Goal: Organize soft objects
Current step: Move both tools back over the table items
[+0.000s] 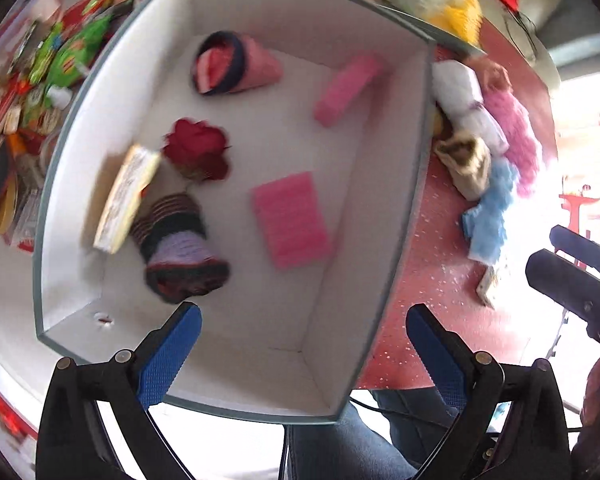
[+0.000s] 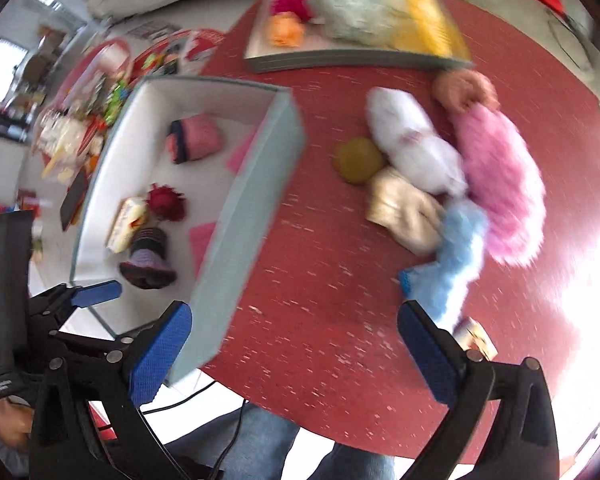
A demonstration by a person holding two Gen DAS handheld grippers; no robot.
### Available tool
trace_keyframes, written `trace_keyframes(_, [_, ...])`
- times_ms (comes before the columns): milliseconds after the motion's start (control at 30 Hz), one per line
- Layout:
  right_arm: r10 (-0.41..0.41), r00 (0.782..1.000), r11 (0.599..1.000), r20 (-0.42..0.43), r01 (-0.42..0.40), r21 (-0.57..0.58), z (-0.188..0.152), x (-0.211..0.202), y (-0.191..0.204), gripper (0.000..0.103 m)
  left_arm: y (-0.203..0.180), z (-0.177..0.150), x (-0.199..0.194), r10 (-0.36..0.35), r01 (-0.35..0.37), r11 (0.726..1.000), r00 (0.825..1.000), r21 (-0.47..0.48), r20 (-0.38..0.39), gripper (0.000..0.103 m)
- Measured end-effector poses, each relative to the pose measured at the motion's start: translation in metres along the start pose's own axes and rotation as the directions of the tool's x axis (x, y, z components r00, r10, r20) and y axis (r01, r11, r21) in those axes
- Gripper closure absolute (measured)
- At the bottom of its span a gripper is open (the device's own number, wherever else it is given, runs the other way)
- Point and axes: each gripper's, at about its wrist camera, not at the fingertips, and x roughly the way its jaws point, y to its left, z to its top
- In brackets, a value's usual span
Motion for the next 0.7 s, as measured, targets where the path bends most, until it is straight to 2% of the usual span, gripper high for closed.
trace_keyframes(167, [-0.002,1.000,0.981,0.018,-0.002,0.192,-0.032,-0.012,-0.064,0.000,-0.046,0.008,-0.002,0.002,-0.002,0.995,1.000,0.102,-0.008,0.000])
trace_keyframes(267, [-0.004,1.000,0.967,0.013,0.001,0.253,-0.047,-0.013,-0.090,0.000,-0.073,0.011,-0.004,0.006,-0.006,0.990,1.000,0.144,-0.001,0.000])
trace_keyframes(533, [-0.014,0.999,0.946,-0.030,0.023,0.323,-0.077,-0.004,-0.137,0.000,-0.112,0.002,0.005,0.026,-0.020,0.981,0.999,0.192,-0.029,0.000])
trace_keyframes(700, [0.006,0.998,0.937,-0.058,0.015,0.349,-0.092,0.004,-0.158,0.000,-0.121,0.001,0.012,0.037,-0.027,0.983,0.998,0.181,-0.048,0.000])
